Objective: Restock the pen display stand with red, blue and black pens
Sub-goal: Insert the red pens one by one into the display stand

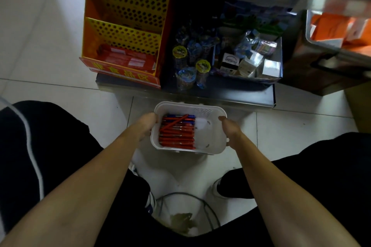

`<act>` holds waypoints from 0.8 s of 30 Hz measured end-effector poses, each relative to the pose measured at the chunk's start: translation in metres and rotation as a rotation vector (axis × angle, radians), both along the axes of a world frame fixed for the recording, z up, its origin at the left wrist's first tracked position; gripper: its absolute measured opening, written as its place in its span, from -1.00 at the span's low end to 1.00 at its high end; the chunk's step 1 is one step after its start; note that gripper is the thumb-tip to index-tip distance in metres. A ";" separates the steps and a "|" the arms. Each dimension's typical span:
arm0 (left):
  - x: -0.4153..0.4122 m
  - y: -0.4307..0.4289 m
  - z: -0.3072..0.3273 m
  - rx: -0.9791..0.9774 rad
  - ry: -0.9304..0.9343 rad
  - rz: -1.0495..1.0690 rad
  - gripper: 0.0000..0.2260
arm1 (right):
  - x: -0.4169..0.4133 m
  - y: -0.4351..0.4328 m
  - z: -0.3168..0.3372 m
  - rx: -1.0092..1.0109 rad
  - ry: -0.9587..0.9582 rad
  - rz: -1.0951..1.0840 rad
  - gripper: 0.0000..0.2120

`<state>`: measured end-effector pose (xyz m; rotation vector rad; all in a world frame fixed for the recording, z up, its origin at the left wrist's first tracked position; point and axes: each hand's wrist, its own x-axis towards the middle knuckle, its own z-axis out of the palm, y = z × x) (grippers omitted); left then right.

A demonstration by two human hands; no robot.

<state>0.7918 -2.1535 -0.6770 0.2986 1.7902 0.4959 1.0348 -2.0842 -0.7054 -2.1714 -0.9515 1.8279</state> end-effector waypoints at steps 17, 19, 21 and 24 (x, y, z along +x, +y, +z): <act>0.048 -0.007 0.013 0.467 0.643 -1.066 -0.34 | -0.024 -0.047 0.042 0.498 -0.342 0.942 -0.50; 0.049 -0.011 -0.004 0.429 0.650 -1.149 -0.37 | -0.024 -0.043 0.031 0.500 -0.374 1.009 -0.49; 0.046 -0.011 -0.028 0.372 0.667 -1.251 -0.39 | -0.022 -0.039 0.014 0.474 -0.397 1.053 -0.49; 0.041 -0.003 -0.064 0.321 0.659 -1.314 -0.39 | -0.023 -0.031 -0.017 0.436 -0.423 1.119 -0.46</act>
